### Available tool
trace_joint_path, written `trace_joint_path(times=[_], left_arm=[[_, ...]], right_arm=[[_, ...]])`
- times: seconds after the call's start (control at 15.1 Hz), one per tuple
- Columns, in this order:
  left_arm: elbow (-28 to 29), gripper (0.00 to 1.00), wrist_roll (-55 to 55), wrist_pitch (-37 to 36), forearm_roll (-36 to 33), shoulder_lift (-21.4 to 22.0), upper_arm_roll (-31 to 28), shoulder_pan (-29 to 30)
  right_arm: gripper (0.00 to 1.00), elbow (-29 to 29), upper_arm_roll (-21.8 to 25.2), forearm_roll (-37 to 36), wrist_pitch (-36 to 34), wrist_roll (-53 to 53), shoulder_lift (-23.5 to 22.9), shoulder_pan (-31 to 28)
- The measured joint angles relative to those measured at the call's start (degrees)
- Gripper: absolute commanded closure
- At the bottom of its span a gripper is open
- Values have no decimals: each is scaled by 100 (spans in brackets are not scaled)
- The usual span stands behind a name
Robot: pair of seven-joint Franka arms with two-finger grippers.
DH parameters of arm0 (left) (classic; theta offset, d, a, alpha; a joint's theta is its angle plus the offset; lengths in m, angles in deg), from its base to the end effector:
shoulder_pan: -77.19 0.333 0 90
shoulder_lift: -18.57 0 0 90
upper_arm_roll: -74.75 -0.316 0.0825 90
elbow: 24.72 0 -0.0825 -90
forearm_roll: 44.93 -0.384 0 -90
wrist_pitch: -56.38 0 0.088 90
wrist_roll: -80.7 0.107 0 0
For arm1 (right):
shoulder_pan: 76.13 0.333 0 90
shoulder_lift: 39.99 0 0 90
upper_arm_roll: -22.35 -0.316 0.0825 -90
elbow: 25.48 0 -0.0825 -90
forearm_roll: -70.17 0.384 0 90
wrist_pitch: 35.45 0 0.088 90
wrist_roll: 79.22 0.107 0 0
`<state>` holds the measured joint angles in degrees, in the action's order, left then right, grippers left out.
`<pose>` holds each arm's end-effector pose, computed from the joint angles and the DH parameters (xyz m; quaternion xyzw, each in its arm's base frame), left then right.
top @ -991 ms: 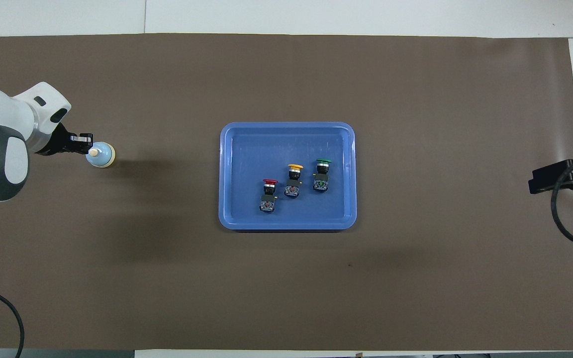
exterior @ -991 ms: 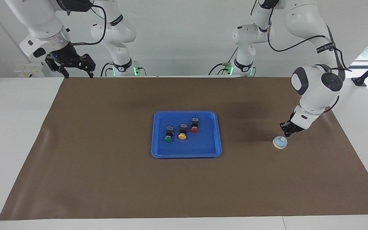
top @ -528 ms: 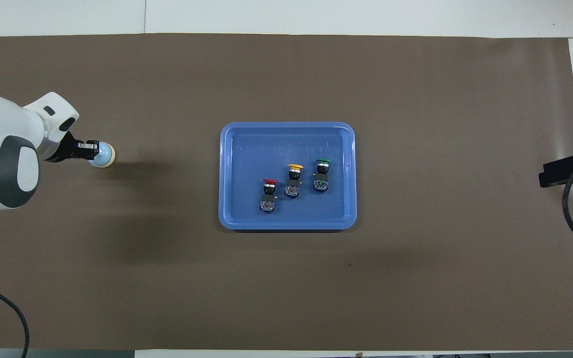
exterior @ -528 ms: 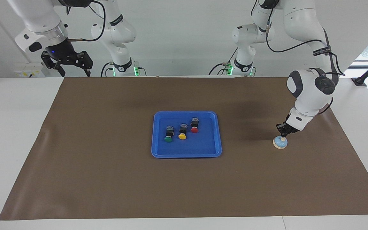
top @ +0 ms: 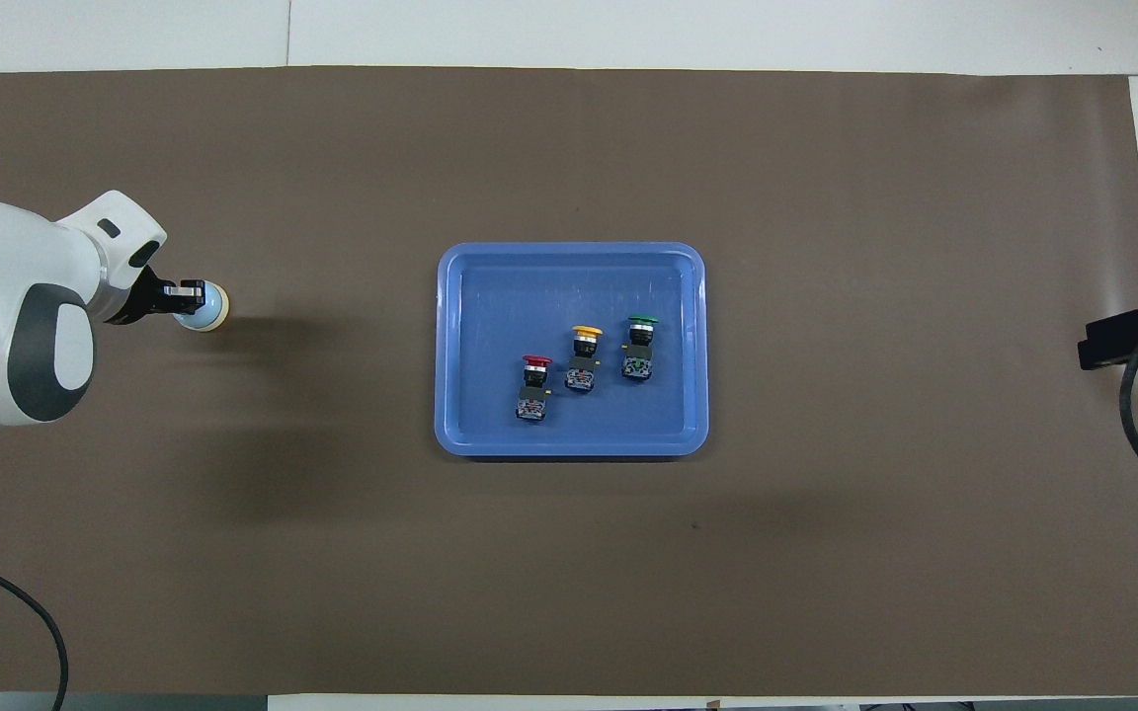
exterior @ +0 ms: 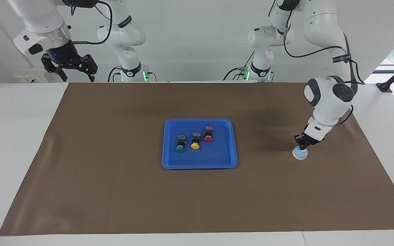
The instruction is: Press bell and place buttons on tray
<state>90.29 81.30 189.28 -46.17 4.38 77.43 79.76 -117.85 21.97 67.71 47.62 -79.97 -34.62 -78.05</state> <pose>0.6019 0.0002 0.3394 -0.9994 0.0124 -0.0324 0.0026 0.5119 -0.0186 0.6451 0.9991 -0.0088 -0.0347 0.0210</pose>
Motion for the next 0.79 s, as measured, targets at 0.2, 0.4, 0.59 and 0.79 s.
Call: trace_joint_path(times=[0.2, 0.4, 0.59, 0.79], left_arm=[[-612, 100, 0, -1047, 0, 3, -23, 5], [-1453, 29, 0, -2347, -2, 351, -30, 7], [-1667, 0, -7, -3175, -2, 1095, -36, 7], [-1684, 0, -26, -3871, 12, 1850, -48, 7]], right_arm=[[0, 0, 10, -1, 0, 0, 0, -3], [0, 2, 18, -1, 0, 0, 0, -3], [0, 3, 17, -1, 0, 0, 0, -3], [0, 3, 16, -1, -1, 0, 0, -3]])
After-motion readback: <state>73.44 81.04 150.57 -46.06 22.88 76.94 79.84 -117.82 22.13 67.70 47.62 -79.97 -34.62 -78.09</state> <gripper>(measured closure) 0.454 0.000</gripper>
